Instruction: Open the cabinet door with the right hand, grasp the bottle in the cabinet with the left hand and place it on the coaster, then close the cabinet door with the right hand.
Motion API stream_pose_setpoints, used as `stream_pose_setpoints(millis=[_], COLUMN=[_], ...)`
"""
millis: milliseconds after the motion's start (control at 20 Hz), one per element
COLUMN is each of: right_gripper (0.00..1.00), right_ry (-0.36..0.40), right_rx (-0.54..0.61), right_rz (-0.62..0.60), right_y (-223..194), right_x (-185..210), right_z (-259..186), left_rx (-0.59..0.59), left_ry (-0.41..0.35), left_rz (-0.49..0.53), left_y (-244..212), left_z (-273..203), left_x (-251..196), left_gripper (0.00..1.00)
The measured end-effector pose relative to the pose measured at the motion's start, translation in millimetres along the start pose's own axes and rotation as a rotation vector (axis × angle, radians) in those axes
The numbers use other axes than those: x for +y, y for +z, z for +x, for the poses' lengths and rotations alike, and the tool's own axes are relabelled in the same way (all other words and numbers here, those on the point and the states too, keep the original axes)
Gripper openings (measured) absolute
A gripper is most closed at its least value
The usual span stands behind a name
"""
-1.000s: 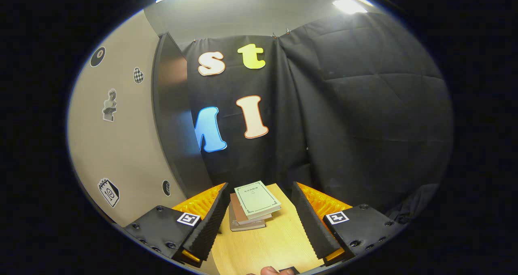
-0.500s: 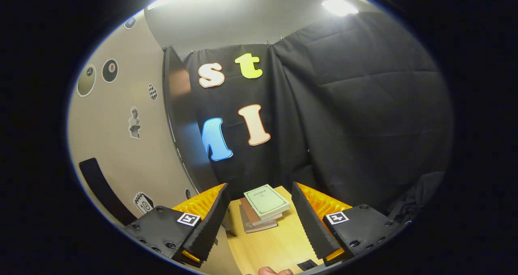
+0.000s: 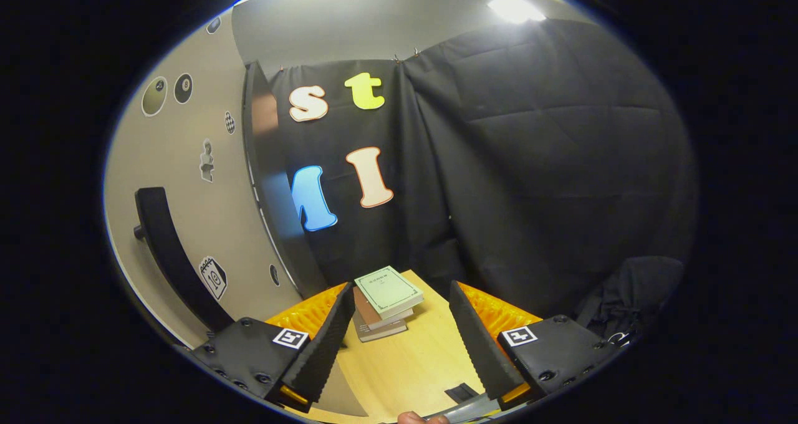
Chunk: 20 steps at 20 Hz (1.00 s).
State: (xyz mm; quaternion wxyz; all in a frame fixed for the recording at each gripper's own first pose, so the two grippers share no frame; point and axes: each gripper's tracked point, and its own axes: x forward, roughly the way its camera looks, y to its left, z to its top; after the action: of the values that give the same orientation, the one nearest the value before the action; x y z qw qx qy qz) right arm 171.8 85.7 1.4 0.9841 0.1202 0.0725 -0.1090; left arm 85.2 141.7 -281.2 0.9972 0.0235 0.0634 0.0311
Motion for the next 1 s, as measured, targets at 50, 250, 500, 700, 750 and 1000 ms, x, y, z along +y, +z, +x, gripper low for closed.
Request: stream_pose_setpoints(millis=[50, 250, 500, 700, 750, 1000], right_gripper=[0.97, 0.97, 0.97, 0.97, 0.97, 0.97], right_ry=[0.003, -0.003, -0.014, -0.007, -0.007, -0.032], right_rx=[0.004, -0.02, 0.012, 0.01, 0.011, 0.022], right_rz=[0.008, 0.013, -0.026, -0.03, -0.02, 0.01], right_y=[-0.7, 2.8, -14.6, -15.2, -15.6, -24.1], right_x=[1.8, 0.1, 1.1, 4.5, 3.2, -9.0], right_z=[-0.4, -4.5, -14.6, -14.7, -15.4, -16.8], left_rx=[-0.006, 0.005, 0.01, 0.022, 0.017, 0.028], left_ry=[-0.007, -0.018, -0.023, -0.019, -0.013, -0.007], left_rz=[-0.008, -0.018, -0.025, -0.017, -0.011, -0.04], left_y=[-5.6, -19.7, -24.9, -28.0, -26.1, -23.7], left_z=[-3.1, -7.4, -6.5, -11.8, -9.4, -13.7], left_x=[-0.9, -3.6, -5.4, -3.1, -1.8, 3.4], left_gripper=[0.75, 0.75, 0.75, 0.78, 0.76, 0.83])
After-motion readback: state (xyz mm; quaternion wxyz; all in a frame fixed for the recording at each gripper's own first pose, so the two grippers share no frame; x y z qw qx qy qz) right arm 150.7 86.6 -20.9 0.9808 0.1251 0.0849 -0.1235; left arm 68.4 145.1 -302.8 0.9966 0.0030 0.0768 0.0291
